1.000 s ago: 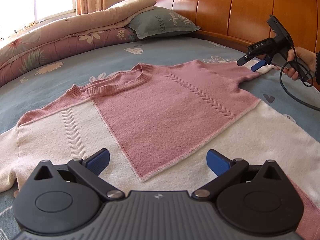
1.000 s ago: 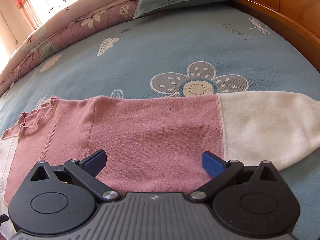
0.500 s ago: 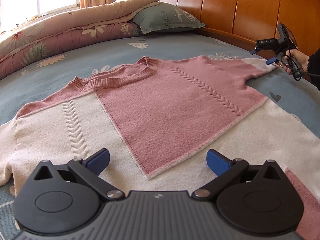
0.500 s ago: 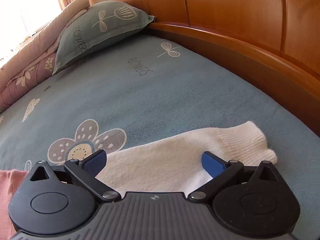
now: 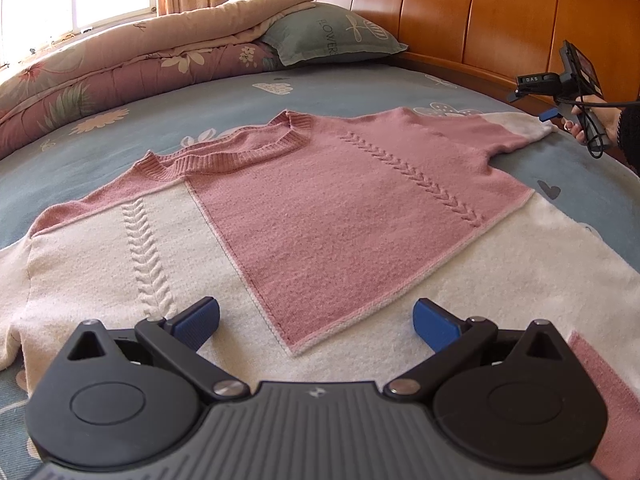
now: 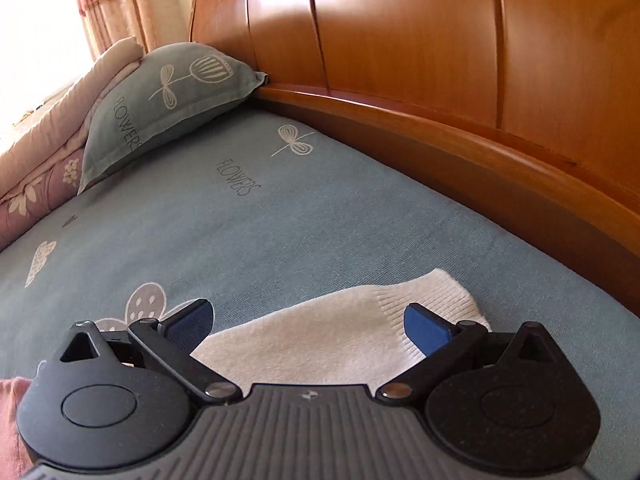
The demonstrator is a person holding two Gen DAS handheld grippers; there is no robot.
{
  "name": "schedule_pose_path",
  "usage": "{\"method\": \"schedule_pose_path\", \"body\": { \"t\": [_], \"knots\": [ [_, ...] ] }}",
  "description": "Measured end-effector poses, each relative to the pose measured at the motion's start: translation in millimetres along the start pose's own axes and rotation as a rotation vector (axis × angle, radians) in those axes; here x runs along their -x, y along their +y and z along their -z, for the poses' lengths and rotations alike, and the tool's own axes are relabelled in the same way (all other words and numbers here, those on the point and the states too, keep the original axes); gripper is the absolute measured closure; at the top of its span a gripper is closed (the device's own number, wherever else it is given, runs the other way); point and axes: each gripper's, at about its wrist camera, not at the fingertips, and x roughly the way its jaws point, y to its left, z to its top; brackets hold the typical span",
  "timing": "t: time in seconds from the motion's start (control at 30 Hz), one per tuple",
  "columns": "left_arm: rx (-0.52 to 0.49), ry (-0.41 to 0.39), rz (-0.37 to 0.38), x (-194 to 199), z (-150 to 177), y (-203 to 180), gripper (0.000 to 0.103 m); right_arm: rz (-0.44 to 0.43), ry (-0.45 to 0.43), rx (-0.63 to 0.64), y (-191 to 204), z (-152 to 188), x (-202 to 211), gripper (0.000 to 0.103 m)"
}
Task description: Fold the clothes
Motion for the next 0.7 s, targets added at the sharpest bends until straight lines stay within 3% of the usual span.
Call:
{"method": "schedule_pose_path", "body": {
  "t": [0.1, 0.17, 0.23, 0.3, 0.43, 0.5, 0.57, 0.7],
  "knots": [
    [0.001, 0.001, 0.003, -1.0, 0.7, 0.6, 0.001, 0.043, 0.016, 0.008, -8.6, -0.2, -14.9, 0.0],
    [0.005, 0.0, 0.004, -0.8, 0.5, 1.2, 0.001, 0.201, -0.036, -0.015, -8.4, -2.5, -9.3, 0.0],
    [0.002, 0.0, 0.004, -0.5, 1.0, 1.0, 0.001, 0.172, -0.047, -0.04, -6.9, -1.6, -0.7, 0.0],
    [0.001, 0.0, 0.004, 0.4, 0.8, 0.9, 0.001, 0.108, 0.007, -0.003, 6.1, 2.5, 2.4, 0.0],
    [-0.001, -0.004, 0.002, 3.6, -1.1, 0.9, 0.001, 0.021, 0.093, 0.222, 65.3, 23.7, 2.1, 0.0],
    [-0.002, -0.005, 0.002, 5.2, -2.1, 0.8, 0.001, 0.023, 0.119, 0.359, 95.3, 38.0, -5.7, 0.0],
    [-0.004, -0.007, 0.001, 6.8, -3.0, 0.8, 0.001, 0.054, 0.111, 0.411, 112.8, 48.7, -16.1, 0.0],
    [-0.006, -0.01, 0.0, 10.1, -4.9, 0.8, 0.001, 0.11, 0.142, 0.287, 119.4, 36.7, -16.6, 0.0]
  ]
}}
